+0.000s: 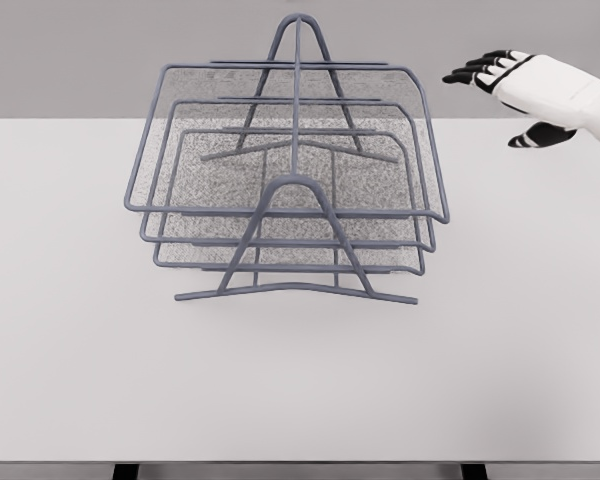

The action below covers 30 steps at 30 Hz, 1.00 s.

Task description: Pull out the upper folder box with right arm

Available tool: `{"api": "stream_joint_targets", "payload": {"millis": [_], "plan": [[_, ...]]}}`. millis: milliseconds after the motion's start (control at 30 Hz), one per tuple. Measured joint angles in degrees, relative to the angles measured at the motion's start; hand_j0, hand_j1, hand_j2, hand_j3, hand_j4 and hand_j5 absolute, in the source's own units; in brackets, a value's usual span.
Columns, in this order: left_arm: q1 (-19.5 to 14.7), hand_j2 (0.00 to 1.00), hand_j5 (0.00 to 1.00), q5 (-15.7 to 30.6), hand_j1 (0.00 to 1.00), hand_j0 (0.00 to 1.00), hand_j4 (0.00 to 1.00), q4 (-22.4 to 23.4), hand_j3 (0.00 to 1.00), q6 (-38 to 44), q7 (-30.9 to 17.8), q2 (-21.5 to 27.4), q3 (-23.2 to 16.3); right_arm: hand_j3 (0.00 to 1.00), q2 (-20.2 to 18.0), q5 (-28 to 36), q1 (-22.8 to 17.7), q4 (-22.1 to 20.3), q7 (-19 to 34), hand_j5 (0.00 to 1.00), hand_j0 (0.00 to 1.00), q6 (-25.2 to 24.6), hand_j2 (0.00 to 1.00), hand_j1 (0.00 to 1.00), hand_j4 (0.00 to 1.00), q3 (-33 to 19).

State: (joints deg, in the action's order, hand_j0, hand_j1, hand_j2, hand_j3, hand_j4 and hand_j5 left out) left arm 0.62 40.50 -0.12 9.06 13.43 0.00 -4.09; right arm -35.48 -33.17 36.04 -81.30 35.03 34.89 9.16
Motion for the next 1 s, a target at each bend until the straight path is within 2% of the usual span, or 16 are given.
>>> {"api": "stream_joint_targets", "payload": {"millis": [100, 233, 367, 500, 833, 1000], "plan": [[0.0, 1.00, 1.00, 0.0, 1.00, 1.00, 1.00, 0.0, 1.00, 0.0, 0.0, 0.0, 0.0, 1.00, 1.2, 0.1, -0.3, -1.7, 0.0, 1.00, 1.00, 0.2, 1.00, 1.00, 1.00, 3.1], [0.0, 1.00, 1.00, 0.0, 1.00, 1.00, 1.00, 0.0, 1.00, 0.0, 0.0, 0.0, 0.0, 1.00, 1.4, 0.2, -3.5, -2.4, 0.0, 1.00, 1.00, 0.2, 1.00, 1.00, 1.00, 6.1], [0.0, 1.00, 1.00, 0.0, 1.00, 1.00, 1.00, 0.0, 1.00, 0.0, 0.0, 0.0, 0.0, 1.00, 0.3, 1.2, -4.4, -2.5, -0.3, 1.00, 1.00, -0.3, 1.00, 1.00, 1.00, 6.8], [0.0, 1.00, 1.00, 0.0, 1.00, 1.00, 1.00, 0.0, 1.00, 0.0, 0.0, 0.0, 0.0, 1.00, -3.0, 2.8, -4.4, -2.4, -0.2, 1.00, 1.00, -0.2, 1.00, 1.00, 1.00, 6.1], [0.0, 1.00, 1.00, 0.0, 1.00, 1.00, 1.00, 0.0, 1.00, 0.0, 0.0, 0.0, 0.0, 1.00, -7.0, 10.9, -4.5, 3.6, -0.3, 1.00, 1.00, -2.3, 1.00, 1.00, 1.00, 3.2], [0.0, 1.00, 1.00, 0.0, 1.00, 1.00, 1.00, 0.0, 1.00, 0.0, 0.0, 0.0, 0.0, 1.00, -9.6, 13.3, -7.4, 6.0, -0.9, 1.00, 1.00, -3.9, 1.00, 1.00, 1.00, 0.6]]}}
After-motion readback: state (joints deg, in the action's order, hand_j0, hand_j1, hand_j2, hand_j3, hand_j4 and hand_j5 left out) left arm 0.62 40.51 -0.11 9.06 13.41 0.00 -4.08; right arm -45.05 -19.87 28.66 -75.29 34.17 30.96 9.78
